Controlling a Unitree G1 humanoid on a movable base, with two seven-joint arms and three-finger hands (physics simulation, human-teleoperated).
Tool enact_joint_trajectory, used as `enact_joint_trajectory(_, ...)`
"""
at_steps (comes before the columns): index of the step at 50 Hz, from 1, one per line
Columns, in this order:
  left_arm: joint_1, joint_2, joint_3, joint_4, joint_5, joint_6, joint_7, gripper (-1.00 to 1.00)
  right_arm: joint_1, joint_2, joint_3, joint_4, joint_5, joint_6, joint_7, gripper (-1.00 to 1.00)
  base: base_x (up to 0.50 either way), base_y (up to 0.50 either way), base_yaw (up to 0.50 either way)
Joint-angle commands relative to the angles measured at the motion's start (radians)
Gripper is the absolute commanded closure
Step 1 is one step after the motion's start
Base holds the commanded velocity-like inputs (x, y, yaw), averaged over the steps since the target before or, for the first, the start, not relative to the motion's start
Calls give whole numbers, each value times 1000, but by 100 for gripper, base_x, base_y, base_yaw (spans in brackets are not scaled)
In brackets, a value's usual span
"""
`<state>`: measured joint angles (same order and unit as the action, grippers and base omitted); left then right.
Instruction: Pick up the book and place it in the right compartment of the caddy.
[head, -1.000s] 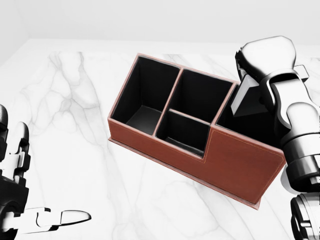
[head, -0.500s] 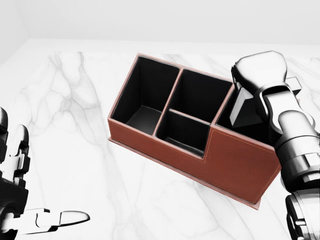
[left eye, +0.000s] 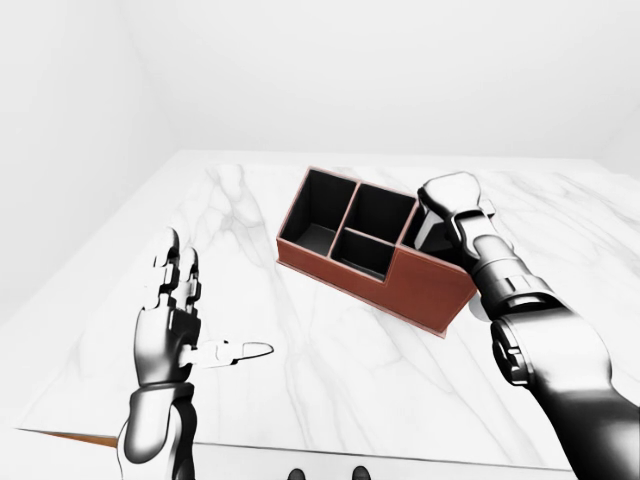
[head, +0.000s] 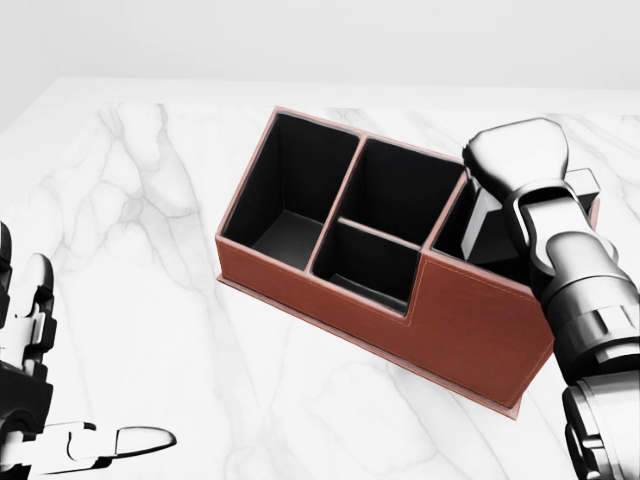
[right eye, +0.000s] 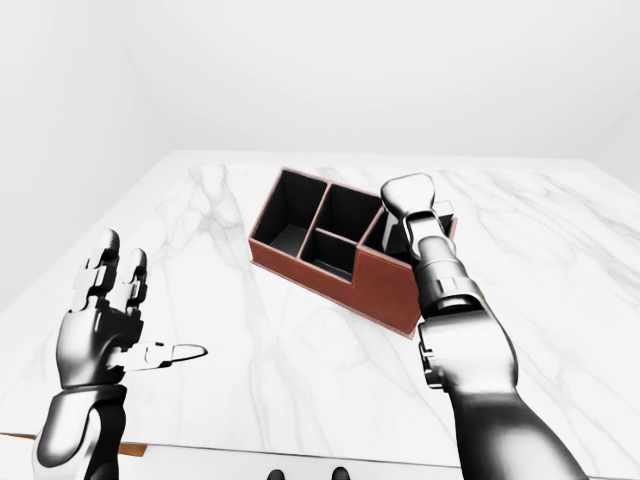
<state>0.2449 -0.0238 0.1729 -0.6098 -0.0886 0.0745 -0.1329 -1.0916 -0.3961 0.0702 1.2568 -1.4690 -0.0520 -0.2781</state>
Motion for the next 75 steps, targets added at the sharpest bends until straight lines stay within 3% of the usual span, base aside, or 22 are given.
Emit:
enact_joint_trajectory(1, 7, -3, 5, -5, -1, -1, -4, -100, -19, -5, 9, 22, 3, 17, -57, 100, 0, 0, 0)
enact_joint_trajectory(21, 9, -4, 12, 0, -6, -8, -12, -100, -21, 10, 8, 66, -7, 70, -97, 100, 0, 0, 0)
enact_joint_trajectory(33, 7, -5, 15, 28, -7, -30, -14, -100, -10, 14, -3, 88, 7, 101, -104, 100, 0, 0, 0)
enact_joint_trajectory(75, 10, -4, 40, 81, -25, -70, -26, -100, 12, 52, -13, 111, 15, 135, -117, 100, 0, 0, 0)
